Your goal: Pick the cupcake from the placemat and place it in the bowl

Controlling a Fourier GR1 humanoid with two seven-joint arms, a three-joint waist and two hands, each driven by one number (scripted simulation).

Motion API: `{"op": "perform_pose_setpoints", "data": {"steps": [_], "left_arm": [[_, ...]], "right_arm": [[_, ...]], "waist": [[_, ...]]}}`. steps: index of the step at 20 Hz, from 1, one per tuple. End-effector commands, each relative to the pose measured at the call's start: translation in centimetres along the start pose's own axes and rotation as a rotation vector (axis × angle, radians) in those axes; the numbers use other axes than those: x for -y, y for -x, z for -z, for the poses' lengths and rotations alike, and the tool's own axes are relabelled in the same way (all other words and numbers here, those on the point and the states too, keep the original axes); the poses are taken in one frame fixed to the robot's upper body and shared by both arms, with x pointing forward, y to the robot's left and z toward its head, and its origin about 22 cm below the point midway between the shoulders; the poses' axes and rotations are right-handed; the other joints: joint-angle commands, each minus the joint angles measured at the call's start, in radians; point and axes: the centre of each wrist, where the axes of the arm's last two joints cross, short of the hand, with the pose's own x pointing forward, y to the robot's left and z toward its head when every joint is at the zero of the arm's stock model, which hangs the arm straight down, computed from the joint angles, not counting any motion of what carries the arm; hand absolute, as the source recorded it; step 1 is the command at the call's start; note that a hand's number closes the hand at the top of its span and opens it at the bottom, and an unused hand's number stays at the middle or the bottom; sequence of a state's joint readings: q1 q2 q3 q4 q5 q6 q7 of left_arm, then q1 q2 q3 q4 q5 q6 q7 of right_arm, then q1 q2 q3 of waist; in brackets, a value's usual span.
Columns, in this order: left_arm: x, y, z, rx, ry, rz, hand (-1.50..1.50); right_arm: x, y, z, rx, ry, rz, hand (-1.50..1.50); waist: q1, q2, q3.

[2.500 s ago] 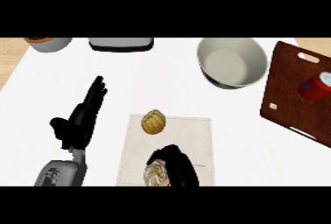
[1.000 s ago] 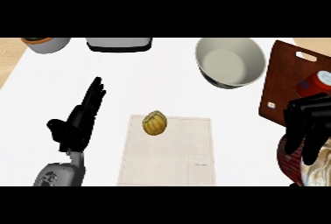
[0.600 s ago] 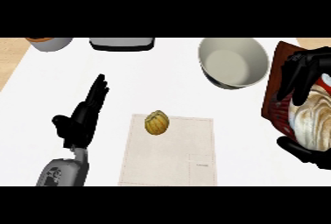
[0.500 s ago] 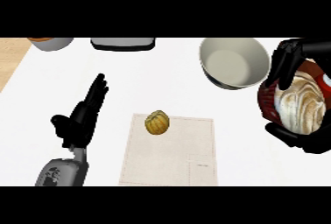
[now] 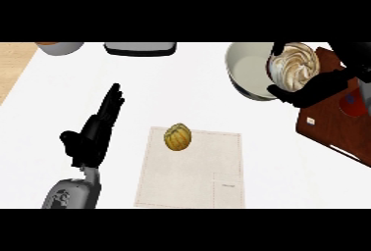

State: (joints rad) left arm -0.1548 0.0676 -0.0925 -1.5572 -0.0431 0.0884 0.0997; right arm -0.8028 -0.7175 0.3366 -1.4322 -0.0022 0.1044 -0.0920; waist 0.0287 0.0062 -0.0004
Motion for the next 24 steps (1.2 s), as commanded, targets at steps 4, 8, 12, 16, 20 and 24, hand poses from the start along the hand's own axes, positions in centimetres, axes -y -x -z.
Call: {"op": "perform_pose_setpoints", "data": {"steps": [4, 8, 12, 16, 20, 24], "left_arm": [[1.1, 0.4, -1.5, -0.007, 0.001, 0.010, 0.00], [-2.0, -0.8, 0.4, 0.006, 0.017, -0.003, 0.00], [-0.3, -1.6, 1.0, 0.023, 0.025, 0.005, 0.00], [1.2, -0.4, 0.7, 0.024, 0.020, -0.012, 0.00], [2.2, 0.0, 0.2, 0.014, 0.030, -0.002, 0.00], [0.8, -0.2, 0.1, 0.036, 0.036, -0.001, 0.00]], "right_arm": [[-2.0, 6.5, 1.9, -0.084, 0.009, -0.073, 1.50], [-3.5, 9.6, 2.2, -0.105, 0.009, -0.149, 1.50], [-5.9, 11.2, 3.6, -0.146, 0.010, -0.152, 1.50], [-6.6, 13.8, 1.5, -0.177, -0.114, -0.095, 1.50], [-7.1, 14.6, 1.3, -0.254, -0.192, 0.021, -1.50], [-7.0, 15.9, -0.5, -0.167, -0.217, 0.154, -1.50]], "waist": [[0.006, 0.002, 0.001], [0.012, 0.006, 0.001], [0.027, 0.012, 0.001], [0.030, 0.018, 0.002], [0.035, 0.018, 0.002], [0.033, 0.017, 0.003]]}}
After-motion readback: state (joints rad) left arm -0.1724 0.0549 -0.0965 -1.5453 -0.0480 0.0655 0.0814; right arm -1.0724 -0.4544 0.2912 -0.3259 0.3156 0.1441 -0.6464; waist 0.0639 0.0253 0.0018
